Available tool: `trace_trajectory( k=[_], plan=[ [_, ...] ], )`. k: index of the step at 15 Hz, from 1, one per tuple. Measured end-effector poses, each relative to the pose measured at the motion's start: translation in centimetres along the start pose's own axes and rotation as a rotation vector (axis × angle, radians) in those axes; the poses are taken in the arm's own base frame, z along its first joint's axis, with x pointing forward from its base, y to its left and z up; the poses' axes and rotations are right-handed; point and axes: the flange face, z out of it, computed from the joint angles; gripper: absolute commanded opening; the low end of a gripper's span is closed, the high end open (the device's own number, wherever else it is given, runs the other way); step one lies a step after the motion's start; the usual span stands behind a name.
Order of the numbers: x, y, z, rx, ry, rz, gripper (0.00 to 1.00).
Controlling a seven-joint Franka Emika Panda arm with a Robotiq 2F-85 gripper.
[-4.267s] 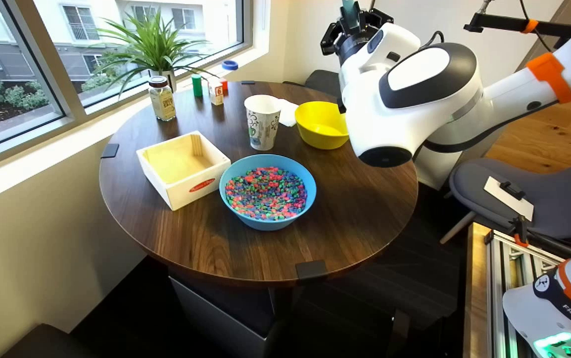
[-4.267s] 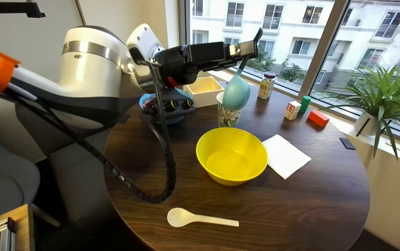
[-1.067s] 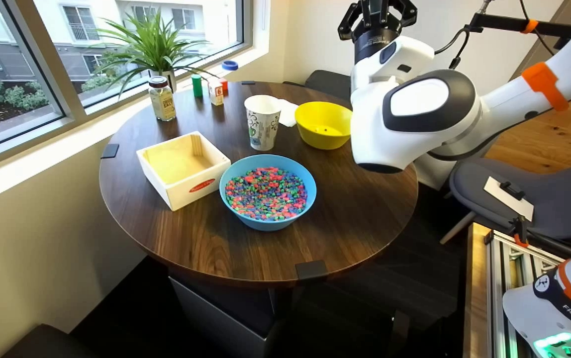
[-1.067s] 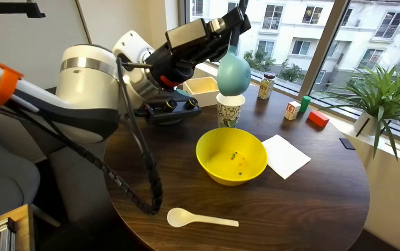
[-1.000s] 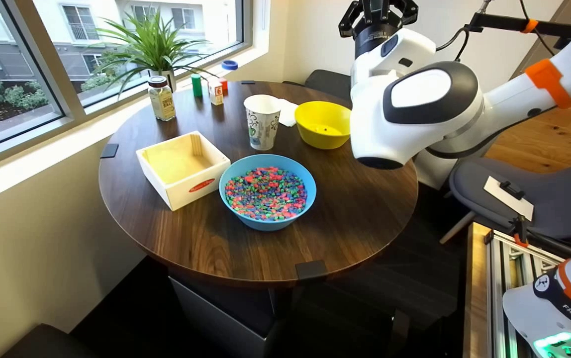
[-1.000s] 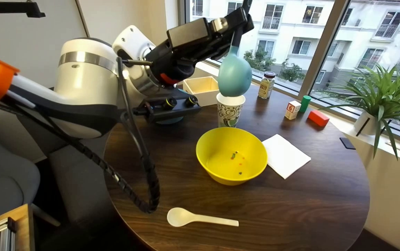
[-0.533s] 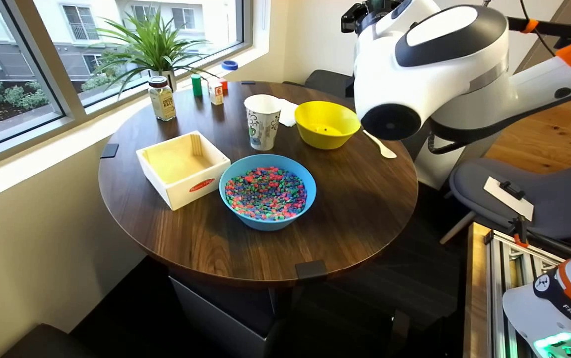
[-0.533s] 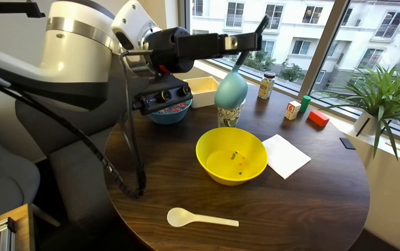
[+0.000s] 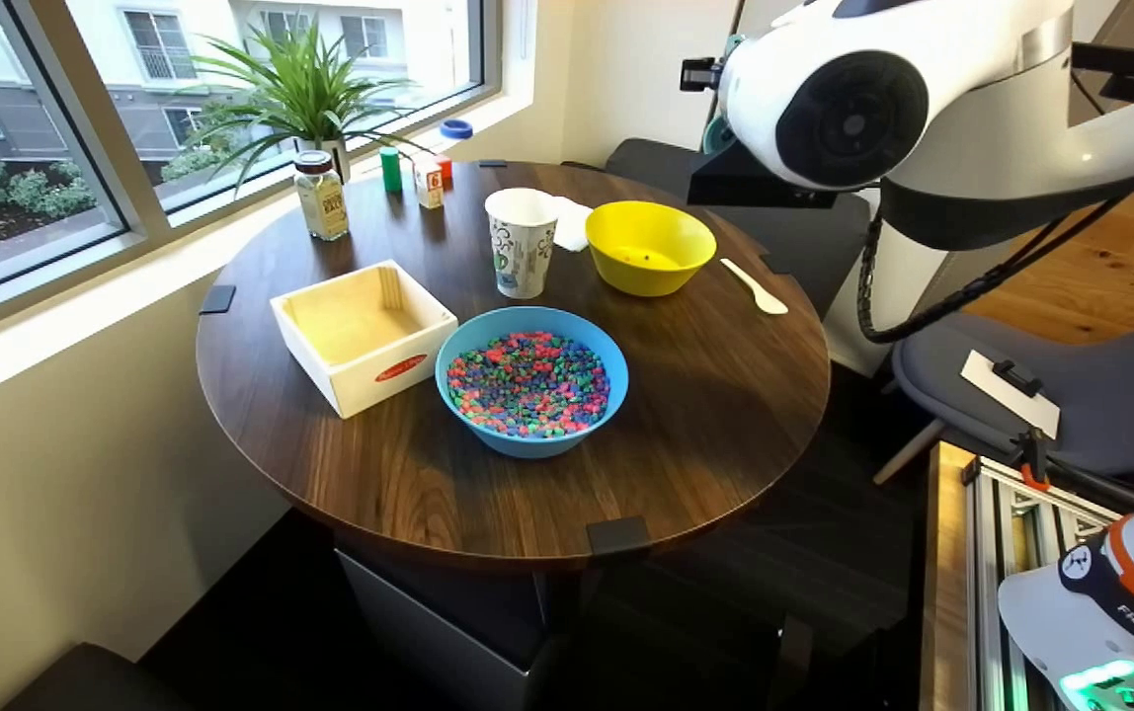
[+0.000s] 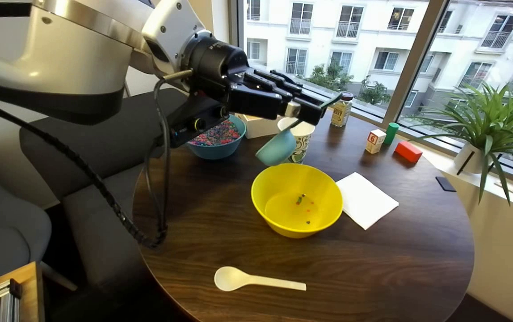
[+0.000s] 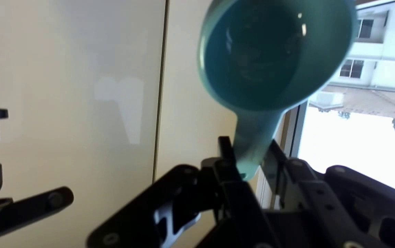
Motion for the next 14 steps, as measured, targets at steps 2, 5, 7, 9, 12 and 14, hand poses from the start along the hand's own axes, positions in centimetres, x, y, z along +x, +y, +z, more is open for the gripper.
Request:
trace_trajectory(
  k=[2,5,7,9,12,14],
  plan=[
    [-0.2,0.2,0.1,0.014,-0.103,0.039,0.06],
    [-0.8,0.4,0.3,0.032,-0.257,0.103,0.06],
    [-1.5,0.4,0.3,0.047,-0.360,0.139,0.06],
    [-2.5,0.4,0.3,0.062,-0.467,0.168,0.06],
    [-3.9,0.6,0.3,0.078,-0.629,0.195,0.06],
    [-4.6,0.7,0.2,0.080,-0.739,0.207,0.06]
  ],
)
